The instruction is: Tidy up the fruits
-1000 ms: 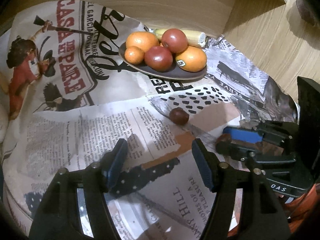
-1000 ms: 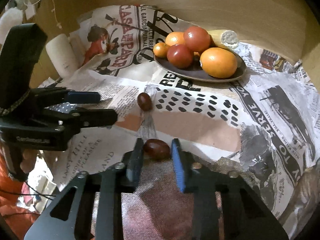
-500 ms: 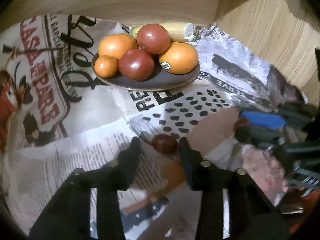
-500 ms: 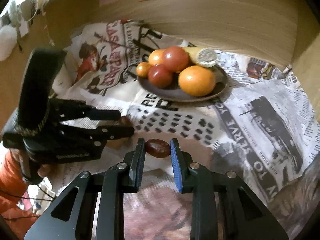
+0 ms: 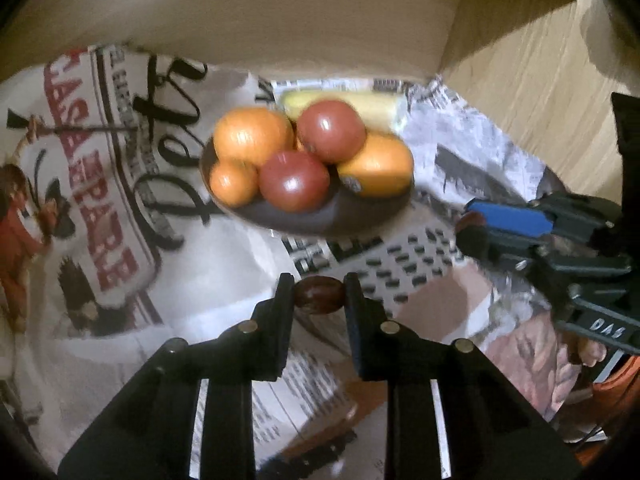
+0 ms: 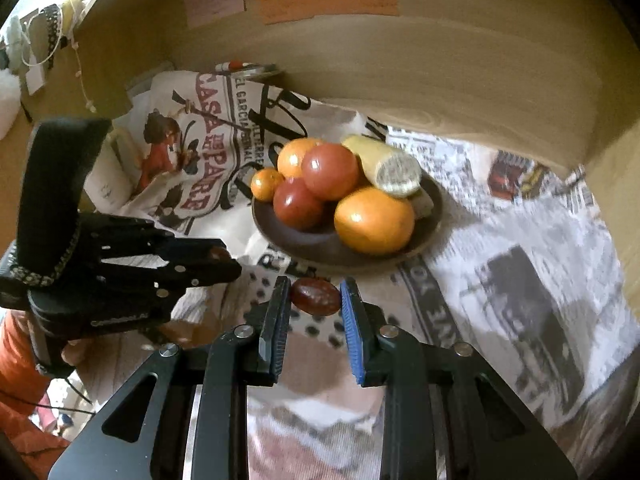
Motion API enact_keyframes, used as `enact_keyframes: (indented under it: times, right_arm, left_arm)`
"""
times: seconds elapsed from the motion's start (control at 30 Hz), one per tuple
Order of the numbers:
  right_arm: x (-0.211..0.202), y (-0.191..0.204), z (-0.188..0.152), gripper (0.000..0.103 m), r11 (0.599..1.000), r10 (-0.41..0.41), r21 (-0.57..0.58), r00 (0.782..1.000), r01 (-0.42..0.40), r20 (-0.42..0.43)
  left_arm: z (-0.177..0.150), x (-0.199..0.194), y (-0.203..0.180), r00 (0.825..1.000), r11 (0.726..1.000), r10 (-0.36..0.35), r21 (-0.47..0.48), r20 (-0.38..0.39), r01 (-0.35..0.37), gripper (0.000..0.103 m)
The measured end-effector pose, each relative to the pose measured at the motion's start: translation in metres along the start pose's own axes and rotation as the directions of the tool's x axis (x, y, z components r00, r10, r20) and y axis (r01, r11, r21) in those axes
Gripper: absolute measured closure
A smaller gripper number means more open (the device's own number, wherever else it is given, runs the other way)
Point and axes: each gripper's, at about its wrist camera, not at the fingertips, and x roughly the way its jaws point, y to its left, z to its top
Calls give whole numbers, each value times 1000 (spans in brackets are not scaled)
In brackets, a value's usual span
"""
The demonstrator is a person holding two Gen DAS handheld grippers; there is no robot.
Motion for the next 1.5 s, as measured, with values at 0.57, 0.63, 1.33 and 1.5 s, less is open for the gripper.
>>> enact_keyframes:
  times: [0.57,0.63,1.33,1.5]
  right_arm:
    - [59,-11,21,79,999,39,34,996,-37,-84]
    - [61,-10,19,79,999,35,30,995,-32,-97]
    - [-54,5,35,69,1000,-24,24,979,19,203]
    - [-105,16,35,64,998,-55,23,942,50,331]
  left_arm:
    - [33,32,13,999,999,-39,-36,5,39,78]
    - [32,35,14,999,998,-47,-37,0,47,76]
    - [28,-83,-7,947,996,85,-67,309,-67,70]
    - [22,-134,-25,898,993,112,-69,426,-92,70]
